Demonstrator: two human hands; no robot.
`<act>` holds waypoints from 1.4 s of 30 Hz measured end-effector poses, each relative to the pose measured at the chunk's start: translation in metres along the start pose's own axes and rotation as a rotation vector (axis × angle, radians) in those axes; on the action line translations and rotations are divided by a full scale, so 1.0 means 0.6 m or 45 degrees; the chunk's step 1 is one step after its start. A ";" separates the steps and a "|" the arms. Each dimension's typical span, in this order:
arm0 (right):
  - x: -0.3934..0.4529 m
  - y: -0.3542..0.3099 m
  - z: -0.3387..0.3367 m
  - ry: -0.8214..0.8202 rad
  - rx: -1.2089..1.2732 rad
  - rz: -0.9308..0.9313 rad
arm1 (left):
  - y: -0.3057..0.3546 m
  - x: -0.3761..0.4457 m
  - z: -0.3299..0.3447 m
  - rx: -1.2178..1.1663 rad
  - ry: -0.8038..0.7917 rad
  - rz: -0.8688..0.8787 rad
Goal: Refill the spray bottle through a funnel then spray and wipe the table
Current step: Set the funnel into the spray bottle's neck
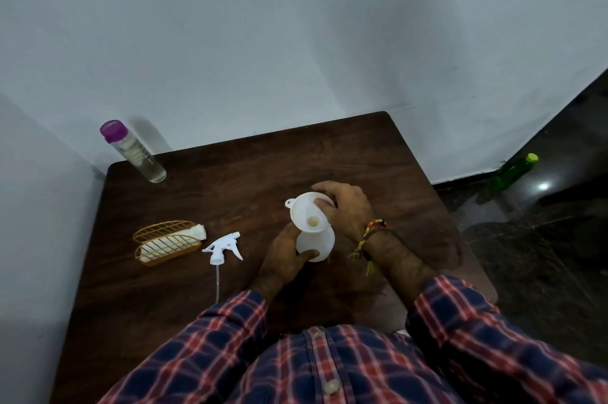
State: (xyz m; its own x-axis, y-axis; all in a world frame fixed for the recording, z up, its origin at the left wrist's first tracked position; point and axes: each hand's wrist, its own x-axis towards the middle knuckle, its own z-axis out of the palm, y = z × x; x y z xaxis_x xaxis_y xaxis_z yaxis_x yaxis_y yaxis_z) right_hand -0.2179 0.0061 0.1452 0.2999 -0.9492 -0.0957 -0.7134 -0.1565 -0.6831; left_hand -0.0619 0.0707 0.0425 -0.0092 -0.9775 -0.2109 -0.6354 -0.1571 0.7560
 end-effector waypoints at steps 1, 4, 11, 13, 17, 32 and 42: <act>-0.002 0.001 0.002 0.031 -0.007 0.000 | -0.001 -0.002 -0.002 0.001 -0.003 -0.003; -0.013 0.006 0.003 0.150 -0.024 -0.001 | -0.007 -0.010 -0.007 -0.009 0.039 0.016; -0.028 0.014 0.002 0.309 0.032 0.023 | -0.042 -0.040 -0.030 0.142 0.112 -0.088; -0.032 0.008 0.003 0.374 0.048 0.001 | -0.049 -0.052 -0.037 0.190 0.166 -0.135; -0.038 -0.010 0.011 0.491 0.008 -0.098 | -0.067 -0.077 -0.056 0.206 0.318 -0.183; -0.031 -0.185 0.095 0.367 -0.038 -0.479 | -0.191 -0.145 -0.168 0.212 0.618 -1.108; 0.046 -0.296 0.240 0.095 0.057 -0.284 | -0.302 -0.164 -0.207 0.247 0.067 -1.238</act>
State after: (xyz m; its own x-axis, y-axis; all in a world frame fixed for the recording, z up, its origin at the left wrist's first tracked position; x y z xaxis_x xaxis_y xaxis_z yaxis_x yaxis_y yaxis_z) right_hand 0.0083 0.0468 0.1592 0.3979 -0.9104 0.1135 -0.6054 -0.3535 -0.7131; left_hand 0.1503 0.1781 0.0033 0.6144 -0.4411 -0.6542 -0.4635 -0.8728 0.1532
